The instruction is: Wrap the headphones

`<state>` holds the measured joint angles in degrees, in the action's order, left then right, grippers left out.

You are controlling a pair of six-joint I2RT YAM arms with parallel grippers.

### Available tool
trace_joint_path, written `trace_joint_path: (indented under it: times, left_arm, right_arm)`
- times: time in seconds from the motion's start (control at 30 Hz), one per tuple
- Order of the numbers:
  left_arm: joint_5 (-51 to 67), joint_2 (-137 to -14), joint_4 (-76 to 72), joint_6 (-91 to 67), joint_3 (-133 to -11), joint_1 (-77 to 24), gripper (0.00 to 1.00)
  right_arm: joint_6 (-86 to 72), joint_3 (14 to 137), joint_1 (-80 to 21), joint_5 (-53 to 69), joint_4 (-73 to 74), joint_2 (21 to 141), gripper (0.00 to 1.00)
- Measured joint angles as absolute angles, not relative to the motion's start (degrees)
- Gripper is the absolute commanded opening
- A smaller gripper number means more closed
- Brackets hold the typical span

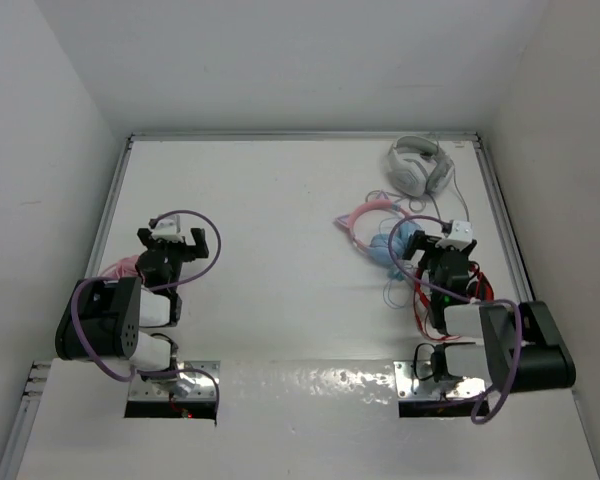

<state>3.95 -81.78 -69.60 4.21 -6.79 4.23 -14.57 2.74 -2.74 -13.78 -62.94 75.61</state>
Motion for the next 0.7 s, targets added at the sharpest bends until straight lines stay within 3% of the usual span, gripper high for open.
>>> trace_joint_path:
  times: [0.2, 0.3, 0.33, 0.37, 0.4, 0.47, 0.5, 0.53, 0.7]
  left_arm:
    - [4.91, -81.78, -69.58, 4.29, -6.81, 4.32, 1.0]
    - [10.98, -81.19, -65.54, 5.98, -9.17, 5.85, 0.97]
    - [14.33, -80.2, -59.72, 7.22, -12.27, 6.44, 0.91]
    - [17.23, -79.48, -52.12, 8.69, -17.43, 6.76, 0.71]
    - [19.62, -79.4, -46.17, 10.15, -22.85, 6.85, 0.63]
    - [23.22, -79.55, -29.26, 12.75, -38.68, 6.85, 0.54]
    - [24.18, -79.42, -24.01, 13.8, -45.21, 6.85, 0.54]
    - [24.95, -78.83, -18.92, 14.94, -51.13, 6.85, 0.56]
    - [27.2, -75.57, 0.4, 19.22, -65.93, 6.87, 0.67]
  right_arm:
    - [-17.85, 3.01, -2.74, -13.72, -50.41, 60.38, 0.99]
    - [-19.66, 8.19, -2.59, -11.03, -40.05, 57.39, 0.21]
    - [-20.14, 11.51, -2.5, -9.87, -35.97, 57.65, 0.05]
    - [-21.52, 15.35, -2.48, -8.78, -30.2, 58.3, 0.08]
    - [-21.67, 20.45, -2.5, -8.56, -27.57, 59.46, 0.23]
    - [-22.48, 29.02, -2.63, -8.97, -21.12, 62.11, 0.73]
    - [-22.63, 32.47, -2.92, -9.5, -19.11, 63.61, 0.82]
    - [-22.28, 35.9, -3.2, -10.39, -17.28, 65.52, 0.89]
    - [-21.19, 47.2, -4.8, -12.16, -7.25, 78.56, 0.9]
